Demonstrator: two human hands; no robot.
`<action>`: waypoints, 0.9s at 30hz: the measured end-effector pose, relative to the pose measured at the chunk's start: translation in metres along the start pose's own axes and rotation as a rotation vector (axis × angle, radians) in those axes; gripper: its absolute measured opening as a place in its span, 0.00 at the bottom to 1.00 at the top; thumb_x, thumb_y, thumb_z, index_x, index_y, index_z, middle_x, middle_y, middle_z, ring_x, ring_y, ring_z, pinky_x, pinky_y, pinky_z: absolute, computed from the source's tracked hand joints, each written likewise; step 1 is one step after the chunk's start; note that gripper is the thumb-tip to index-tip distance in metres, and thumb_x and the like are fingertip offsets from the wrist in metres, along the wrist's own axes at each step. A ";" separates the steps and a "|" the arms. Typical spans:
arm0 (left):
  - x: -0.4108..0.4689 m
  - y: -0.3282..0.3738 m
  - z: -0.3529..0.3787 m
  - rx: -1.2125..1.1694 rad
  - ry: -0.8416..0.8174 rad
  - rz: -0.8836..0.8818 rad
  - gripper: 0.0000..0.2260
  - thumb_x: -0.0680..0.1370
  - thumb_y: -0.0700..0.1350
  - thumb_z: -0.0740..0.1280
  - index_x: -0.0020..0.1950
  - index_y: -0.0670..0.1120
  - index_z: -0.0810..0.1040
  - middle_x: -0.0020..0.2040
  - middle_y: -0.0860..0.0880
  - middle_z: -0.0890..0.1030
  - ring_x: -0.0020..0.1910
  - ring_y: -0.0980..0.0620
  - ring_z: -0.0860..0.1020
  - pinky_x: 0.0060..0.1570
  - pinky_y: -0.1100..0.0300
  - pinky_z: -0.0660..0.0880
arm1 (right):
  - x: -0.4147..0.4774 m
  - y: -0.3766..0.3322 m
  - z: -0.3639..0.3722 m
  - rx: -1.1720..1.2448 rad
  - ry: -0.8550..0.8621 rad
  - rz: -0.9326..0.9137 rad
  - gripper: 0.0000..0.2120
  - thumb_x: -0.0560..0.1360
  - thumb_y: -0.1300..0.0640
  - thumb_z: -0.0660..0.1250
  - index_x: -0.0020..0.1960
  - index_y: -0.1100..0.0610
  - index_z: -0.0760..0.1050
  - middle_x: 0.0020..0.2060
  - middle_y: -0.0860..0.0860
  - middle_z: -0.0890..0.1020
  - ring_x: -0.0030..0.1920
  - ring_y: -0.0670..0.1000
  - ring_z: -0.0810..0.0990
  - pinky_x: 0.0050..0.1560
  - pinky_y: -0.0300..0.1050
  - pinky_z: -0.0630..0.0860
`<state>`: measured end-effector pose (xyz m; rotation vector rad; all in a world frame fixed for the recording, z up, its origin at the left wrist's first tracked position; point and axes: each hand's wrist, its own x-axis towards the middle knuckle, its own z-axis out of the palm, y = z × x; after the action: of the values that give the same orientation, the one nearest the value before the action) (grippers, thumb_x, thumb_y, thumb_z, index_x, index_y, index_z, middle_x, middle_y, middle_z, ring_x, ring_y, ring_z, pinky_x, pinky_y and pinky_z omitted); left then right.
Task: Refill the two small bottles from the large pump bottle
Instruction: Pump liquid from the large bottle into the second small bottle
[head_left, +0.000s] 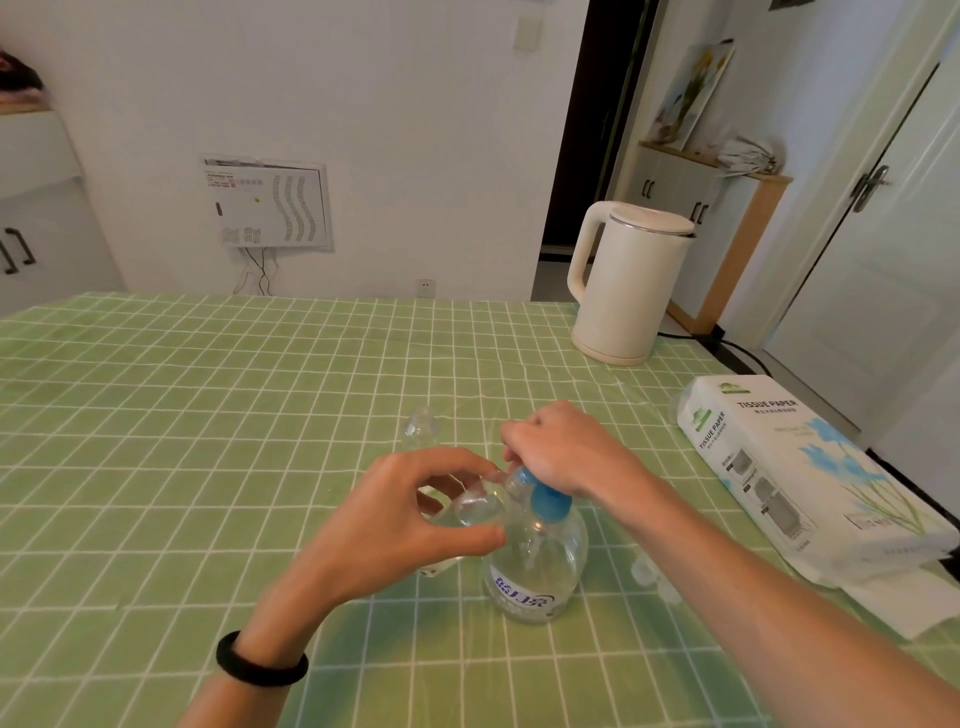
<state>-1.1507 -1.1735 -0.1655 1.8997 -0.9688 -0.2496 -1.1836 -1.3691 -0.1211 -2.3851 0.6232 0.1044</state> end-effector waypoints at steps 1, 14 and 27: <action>0.001 -0.001 0.000 0.006 -0.001 0.003 0.19 0.69 0.61 0.78 0.59 0.61 0.84 0.53 0.60 0.87 0.54 0.57 0.85 0.56 0.54 0.82 | 0.000 0.001 0.001 0.013 -0.004 0.004 0.20 0.80 0.49 0.62 0.55 0.61 0.86 0.54 0.55 0.89 0.55 0.58 0.87 0.64 0.56 0.81; 0.000 0.001 0.001 0.014 0.000 -0.014 0.18 0.70 0.55 0.80 0.58 0.60 0.85 0.52 0.58 0.87 0.54 0.57 0.85 0.56 0.54 0.82 | -0.004 -0.003 -0.001 -0.018 -0.012 0.007 0.20 0.79 0.47 0.62 0.54 0.60 0.86 0.53 0.55 0.88 0.53 0.57 0.87 0.64 0.57 0.81; 0.000 0.003 0.003 0.009 -0.006 -0.030 0.19 0.67 0.60 0.78 0.57 0.61 0.84 0.51 0.61 0.87 0.53 0.60 0.84 0.56 0.57 0.81 | -0.005 0.002 0.005 0.008 -0.023 -0.007 0.22 0.82 0.49 0.60 0.57 0.64 0.86 0.56 0.58 0.89 0.58 0.59 0.87 0.64 0.57 0.80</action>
<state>-1.1538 -1.1758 -0.1645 1.9238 -0.9474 -0.2692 -1.1884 -1.3649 -0.1250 -2.3747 0.6037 0.1259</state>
